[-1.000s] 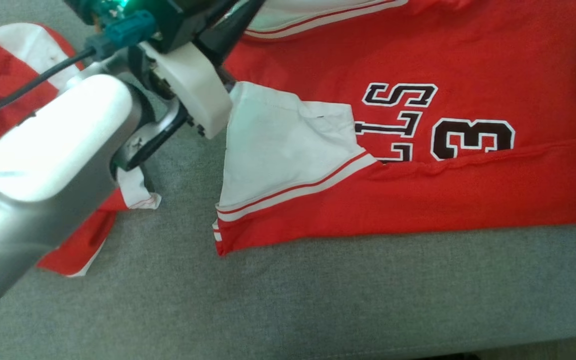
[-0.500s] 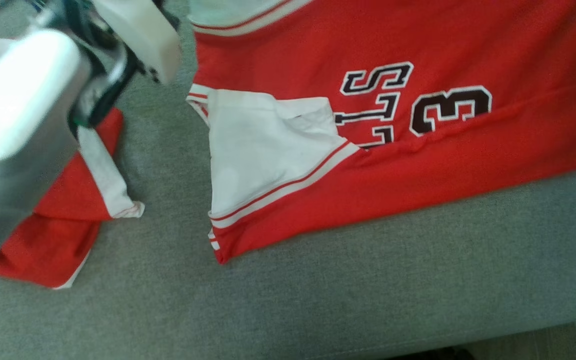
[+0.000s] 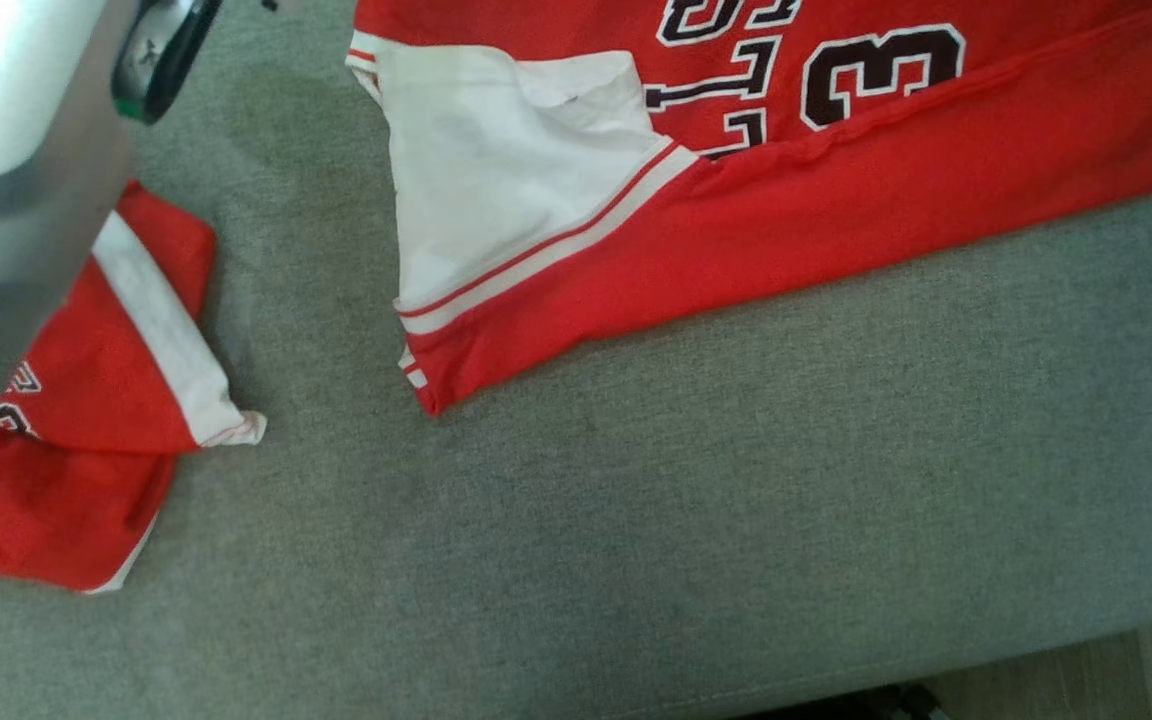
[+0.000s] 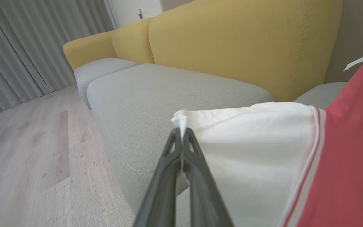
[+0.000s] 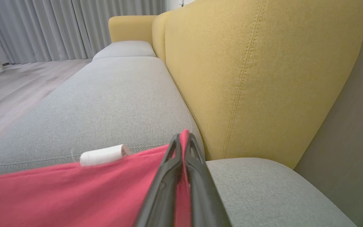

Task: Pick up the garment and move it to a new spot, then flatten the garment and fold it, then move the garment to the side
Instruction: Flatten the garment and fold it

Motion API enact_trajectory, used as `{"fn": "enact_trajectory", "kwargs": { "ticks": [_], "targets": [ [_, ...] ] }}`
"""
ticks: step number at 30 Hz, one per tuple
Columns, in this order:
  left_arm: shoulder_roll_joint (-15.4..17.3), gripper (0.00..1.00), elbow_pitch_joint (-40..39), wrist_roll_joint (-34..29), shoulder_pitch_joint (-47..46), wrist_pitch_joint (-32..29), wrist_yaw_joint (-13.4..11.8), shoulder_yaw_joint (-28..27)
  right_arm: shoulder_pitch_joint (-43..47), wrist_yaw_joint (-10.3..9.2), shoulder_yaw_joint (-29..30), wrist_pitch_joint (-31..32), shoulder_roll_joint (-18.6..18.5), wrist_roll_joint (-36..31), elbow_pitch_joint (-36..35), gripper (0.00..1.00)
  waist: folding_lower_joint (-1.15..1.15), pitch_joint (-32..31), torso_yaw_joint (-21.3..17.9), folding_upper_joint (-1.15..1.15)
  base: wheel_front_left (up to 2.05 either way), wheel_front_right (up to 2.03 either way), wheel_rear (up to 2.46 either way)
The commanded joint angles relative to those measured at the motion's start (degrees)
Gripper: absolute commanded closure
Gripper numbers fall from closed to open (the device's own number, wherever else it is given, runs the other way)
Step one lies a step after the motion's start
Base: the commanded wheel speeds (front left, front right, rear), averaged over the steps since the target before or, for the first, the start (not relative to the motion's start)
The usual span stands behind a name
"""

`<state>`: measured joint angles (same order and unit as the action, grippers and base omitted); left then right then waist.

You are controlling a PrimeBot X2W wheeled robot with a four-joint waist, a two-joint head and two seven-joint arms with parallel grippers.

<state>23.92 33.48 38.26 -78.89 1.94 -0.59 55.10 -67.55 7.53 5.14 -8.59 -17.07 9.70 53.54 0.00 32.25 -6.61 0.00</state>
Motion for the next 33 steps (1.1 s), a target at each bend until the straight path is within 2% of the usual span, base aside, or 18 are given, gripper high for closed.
{"fn": "enact_trajectory", "kwargs": {
  "ticks": [1, 6, 10, 18, 25, 33],
  "targets": [
    [1.38, 1.0, -0.4, -0.43, -2.97, 0.51, 0.41, -2.14, -0.78, -0.04, -0.75, -0.64, 0.1, 0.68, -1.33, 1.0, 0.0, -0.18, 0.09, 0.0, 0.0, 0.0, 0.0],
    [0.32, 1.0, 1.73, 0.42, -0.7, 1.41, 2.51, -0.87, 1.92, -0.04, -4.73, -0.59, -0.77, 2.48, -0.17, 1.0, 0.0, -1.71, 0.6, 0.0, 0.0, 0.0, 0.0],
    [0.35, 1.0, 1.1, 1.33, 1.62, 1.45, 3.12, -0.28, 4.51, -0.04, -7.79, 0.56, -2.85, 4.44, 0.49, 1.0, 0.0, -3.18, 1.4, 0.0, 0.0, 0.0, 0.0],
    [2.96, 1.0, -5.58, 1.71, 9.0, -2.65, 3.98, 4.01, 10.74, -0.04, -14.52, 4.46, -6.48, 9.93, -0.25, 1.0, 0.0, -7.04, 2.21, 0.0, 0.0, 0.0, 0.0],
    [8.09, 1.0, -17.71, 2.24, 17.29, -9.19, 1.23, 7.99, 17.12, -0.04, -21.75, 9.46, -10.65, 13.63, -3.31, 1.0, 0.0, -10.54, 1.82, 0.0, 0.0, 0.0, 0.0],
    [12.98, 1.0, -29.49, 4.16, 23.12, -18.58, -1.14, 12.01, 22.28, -0.04, -26.61, 15.73, -14.78, 17.59, -6.54, 1.0, 0.0, -12.6, 1.38, 0.0, 0.0, 0.0, 0.0]
  ]
}}
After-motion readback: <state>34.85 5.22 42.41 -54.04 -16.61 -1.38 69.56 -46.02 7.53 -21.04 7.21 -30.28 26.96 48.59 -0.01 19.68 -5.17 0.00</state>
